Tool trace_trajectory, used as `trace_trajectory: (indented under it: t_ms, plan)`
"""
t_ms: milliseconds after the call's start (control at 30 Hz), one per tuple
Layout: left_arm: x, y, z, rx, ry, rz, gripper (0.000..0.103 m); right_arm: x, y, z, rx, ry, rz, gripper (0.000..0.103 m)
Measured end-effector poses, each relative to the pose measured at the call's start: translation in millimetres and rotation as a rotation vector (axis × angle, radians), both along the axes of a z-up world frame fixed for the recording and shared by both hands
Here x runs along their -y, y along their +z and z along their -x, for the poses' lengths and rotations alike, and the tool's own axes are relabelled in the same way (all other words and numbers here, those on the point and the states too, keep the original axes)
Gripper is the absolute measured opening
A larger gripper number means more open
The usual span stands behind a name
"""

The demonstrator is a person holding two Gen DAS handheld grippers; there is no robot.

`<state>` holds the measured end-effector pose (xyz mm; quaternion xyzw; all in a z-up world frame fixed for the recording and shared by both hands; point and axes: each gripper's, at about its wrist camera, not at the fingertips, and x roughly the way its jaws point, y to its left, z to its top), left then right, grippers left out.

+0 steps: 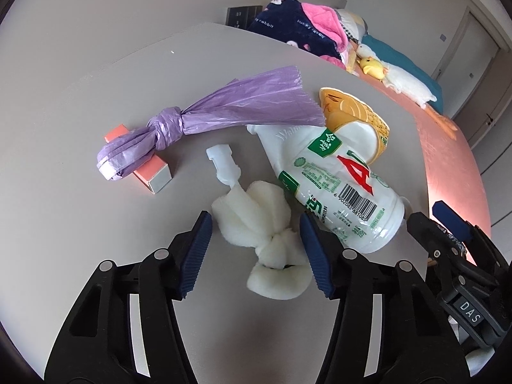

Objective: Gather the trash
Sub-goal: 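Grasp the white foam with the left gripper while the right gripper grasps the grey cup, then carry the foam and grey cup over the trash bag with both grippers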

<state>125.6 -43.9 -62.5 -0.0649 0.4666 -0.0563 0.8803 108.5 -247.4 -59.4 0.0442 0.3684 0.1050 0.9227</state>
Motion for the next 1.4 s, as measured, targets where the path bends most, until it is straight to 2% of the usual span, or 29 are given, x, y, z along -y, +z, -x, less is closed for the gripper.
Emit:
trace_trajectory:
  t_ms: [100,267,367,433,533,633,833,967,1167,1400]
  plan:
    - [-1,0,0,0.007,0.001,-0.019,0.056,-5,-4,-9,-0.012,0.005,0.008,0.065]
    - [1,-1,2,0.024,-0.018,-0.053,0.056,-9,-13,-21,-0.042,0.005,0.029,0.054]
    - [0,-2,1,0.029,-0.024,-0.055,0.056,-11,-15,-24,-0.031,-0.006,0.067,0.042]
    - [-1,-2,-1,0.03,-0.022,-0.045,0.056,-11,-16,-24,-0.029,-0.014,0.075,0.031]
    - [-1,-2,0,0.035,-0.028,-0.047,0.056,-8,-15,-22,-0.036,-0.018,0.067,0.03]
    - [7,-3,3,0.043,-0.05,-0.101,0.048,-6,-15,-18,-0.038,-0.02,0.066,0.03]
    - [7,-1,2,0.028,-0.056,-0.088,0.041,-3,-12,-10,-0.046,-0.021,0.05,0.03]
    - [12,1,5,0.036,-0.064,-0.157,0.039,1,-8,-5,-0.061,-0.017,0.017,0.03]
    - [8,8,12,0.044,-0.062,-0.092,0.036,3,2,7,-0.056,-0.015,-0.01,0.03]
    - [15,29,30,0.093,-0.095,-0.062,0.036,3,12,29,-0.042,-0.01,-0.023,0.03]
